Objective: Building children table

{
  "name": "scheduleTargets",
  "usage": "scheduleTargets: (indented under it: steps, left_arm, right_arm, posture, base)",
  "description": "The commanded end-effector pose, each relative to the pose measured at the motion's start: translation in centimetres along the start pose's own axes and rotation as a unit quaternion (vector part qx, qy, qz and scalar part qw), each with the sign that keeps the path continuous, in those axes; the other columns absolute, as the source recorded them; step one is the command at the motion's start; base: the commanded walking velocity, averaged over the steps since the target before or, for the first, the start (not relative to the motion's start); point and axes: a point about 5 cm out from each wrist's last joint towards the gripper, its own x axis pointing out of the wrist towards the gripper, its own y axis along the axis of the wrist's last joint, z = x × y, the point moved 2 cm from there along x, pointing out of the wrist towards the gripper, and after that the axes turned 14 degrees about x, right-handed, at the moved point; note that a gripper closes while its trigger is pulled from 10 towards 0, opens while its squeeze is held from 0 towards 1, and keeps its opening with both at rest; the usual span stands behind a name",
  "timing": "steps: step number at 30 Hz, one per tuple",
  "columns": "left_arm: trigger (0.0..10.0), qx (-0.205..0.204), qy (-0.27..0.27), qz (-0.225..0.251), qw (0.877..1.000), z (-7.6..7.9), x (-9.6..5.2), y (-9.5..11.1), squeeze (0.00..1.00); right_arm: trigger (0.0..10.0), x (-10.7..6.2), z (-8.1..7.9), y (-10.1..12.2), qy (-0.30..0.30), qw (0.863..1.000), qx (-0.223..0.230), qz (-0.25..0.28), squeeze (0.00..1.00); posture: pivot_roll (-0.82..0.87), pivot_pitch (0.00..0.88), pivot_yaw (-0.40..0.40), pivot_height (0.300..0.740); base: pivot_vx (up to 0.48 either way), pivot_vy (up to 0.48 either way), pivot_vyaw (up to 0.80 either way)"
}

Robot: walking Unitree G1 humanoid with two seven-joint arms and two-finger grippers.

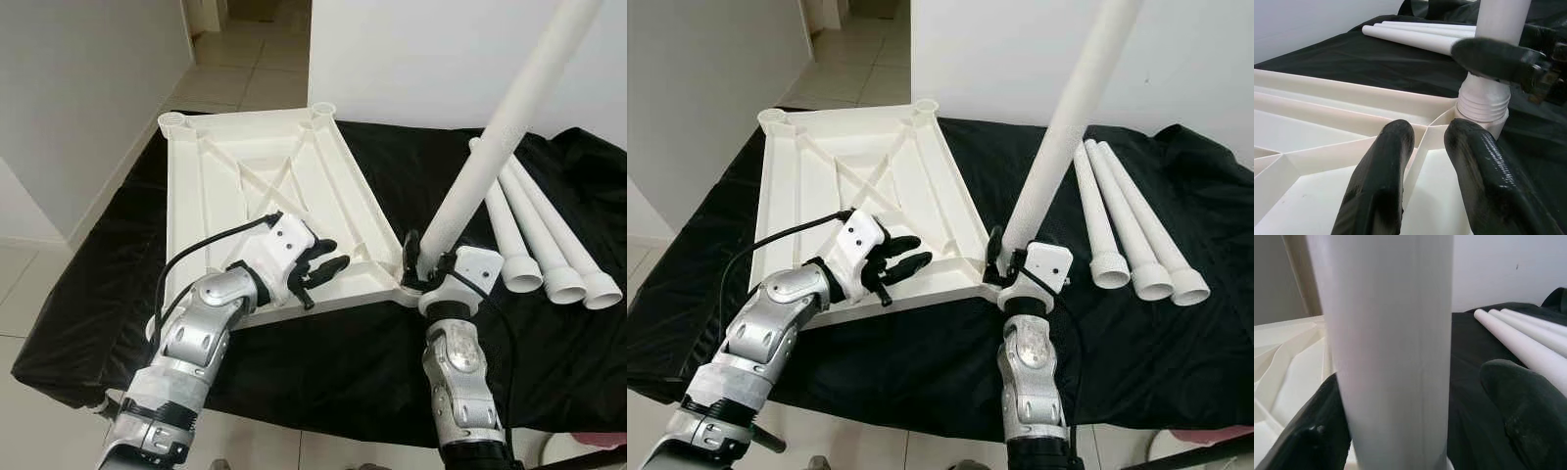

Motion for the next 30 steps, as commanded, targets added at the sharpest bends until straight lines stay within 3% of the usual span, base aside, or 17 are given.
scheduleTargets:
  steps: [1,13,14,22,23,24,25,30]
  left_arm:
    - [10.0,0.002,0.013,-0.006,1.000,-0.5,-0.1,-0.2,0.00]
    - [10.0,0.020,0.065,-0.042,0.997,-2.8,-0.4,-1.2,0.00]
    - [10.0,0.027,0.078,-0.055,0.995,-3.3,-0.5,-1.6,0.00]
    - [10.0,0.035,0.105,-0.070,0.991,-4.8,-0.7,-1.8,0.00]
    - [10.0,0.035,0.107,-0.070,0.991,-4.9,-0.7,-1.8,0.00]
    - [10.0,0.035,0.107,-0.070,0.991,-4.9,-0.7,-1.8,0.00]
    - [10.0,0.034,0.107,-0.069,0.991,-5.0,-0.8,-1.7,0.00]
    - [10.0,0.037,0.092,-0.072,0.992,-4.8,-0.8,-1.8,0.00]
  right_arm:
    - [10.0,-0.7,-0.5,-0.6,-0.002,1.000,0.019,-0.016,0.00]
    - [10.0,-2.6,-0.1,-0.9,0.012,0.999,0.010,-0.038,0.00]
    - [0.0,-2.9,-0.2,-1.0,0.024,0.999,0.011,-0.043,0.00]
    - [0.0,-3.9,-0.5,-1.3,0.077,0.995,0.005,-0.067,0.00]
    - [4.0,-4.0,-0.7,-1.5,0.094,0.993,0.010,-0.076,0.00]
    - [4.0,-4.0,-0.7,-1.5,0.094,0.993,0.010,-0.076,0.00]
    - [10.0,-4.1,-0.9,-1.7,0.111,0.990,0.015,-0.085,0.00]
    - [10.0,-3.8,-1.1,-2.0,0.129,0.987,0.013,-0.097,0.00]
  posture:
    - [-0.08,0.000,-0.003,0.740]
    - [-0.09,0.000,-0.003,0.740]
    - [-0.09,0.000,-0.002,0.740]
    - [-0.09,0.000,-0.003,0.740]
    - [-0.09,0.000,-0.005,0.740]
    - [-0.09,0.000,-0.005,0.740]
    - [-0.09,0.000,-0.006,0.740]
    - [-0.08,0.000,-0.007,0.740]
  base:
    - [0.000,0.000,0.00]
    - [0.000,0.000,0.00]
    - [0.000,0.000,0.00]
    - [0.000,0.000,0.00]
    - [0.000,0.000,0.00]
    - [0.000,0.000,0.00]
    - [0.000,0.000,0.00]
    - [0.000,0.000,0.00]
